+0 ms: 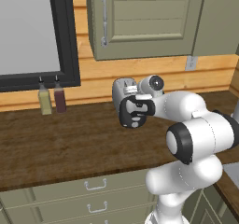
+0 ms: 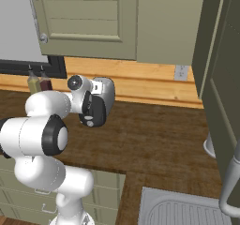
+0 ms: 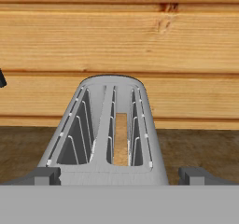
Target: Start the toaster. Once the lever pops up, take the bread to the plate on the dining counter.
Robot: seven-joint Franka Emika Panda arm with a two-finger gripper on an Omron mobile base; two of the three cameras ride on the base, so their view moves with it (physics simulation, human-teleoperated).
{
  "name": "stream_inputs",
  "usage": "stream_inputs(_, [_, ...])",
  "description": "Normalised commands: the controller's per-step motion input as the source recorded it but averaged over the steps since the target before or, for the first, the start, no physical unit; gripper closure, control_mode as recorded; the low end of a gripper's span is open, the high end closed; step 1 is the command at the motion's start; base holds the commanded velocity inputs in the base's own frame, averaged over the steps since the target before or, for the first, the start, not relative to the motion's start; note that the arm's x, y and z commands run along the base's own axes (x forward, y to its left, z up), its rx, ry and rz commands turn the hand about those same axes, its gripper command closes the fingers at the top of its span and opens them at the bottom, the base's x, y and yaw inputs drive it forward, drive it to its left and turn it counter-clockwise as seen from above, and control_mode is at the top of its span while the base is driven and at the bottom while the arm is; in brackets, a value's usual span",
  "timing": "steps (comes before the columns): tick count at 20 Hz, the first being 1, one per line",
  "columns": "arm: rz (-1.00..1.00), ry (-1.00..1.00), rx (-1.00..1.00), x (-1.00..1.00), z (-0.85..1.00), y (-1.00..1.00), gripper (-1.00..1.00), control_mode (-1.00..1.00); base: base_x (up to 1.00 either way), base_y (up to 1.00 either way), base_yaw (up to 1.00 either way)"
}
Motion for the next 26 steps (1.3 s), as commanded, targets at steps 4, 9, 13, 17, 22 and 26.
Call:
stream_inputs(4, [0.0,0.0,0.0,0.0,0.0,0.0,-1.0,-1.0,0.0,0.0,0.0])
stream_inputs(9, [0.0,0.0,0.0,0.0,0.0,0.0,-1.0,-1.0,0.0,0.0,0.0])
stream_inputs(13, [0.0,0.0,0.0,0.0,0.0,0.0,-1.0,-1.0,0.0,0.0,0.0])
stream_inputs(17, [0.0,0.0,0.0,0.0,0.0,0.0,-1.0,-1.0,0.0,0.0,0.0])
stream_inputs(22, [0.0,0.0,0.0,0.0,0.0,0.0,-1.0,-1.0,0.0,0.0,0.0])
stream_inputs(26, [0.0,0.0,0.0,0.0,0.0,0.0,-1.0,-1.0,0.0,0.0,0.0])
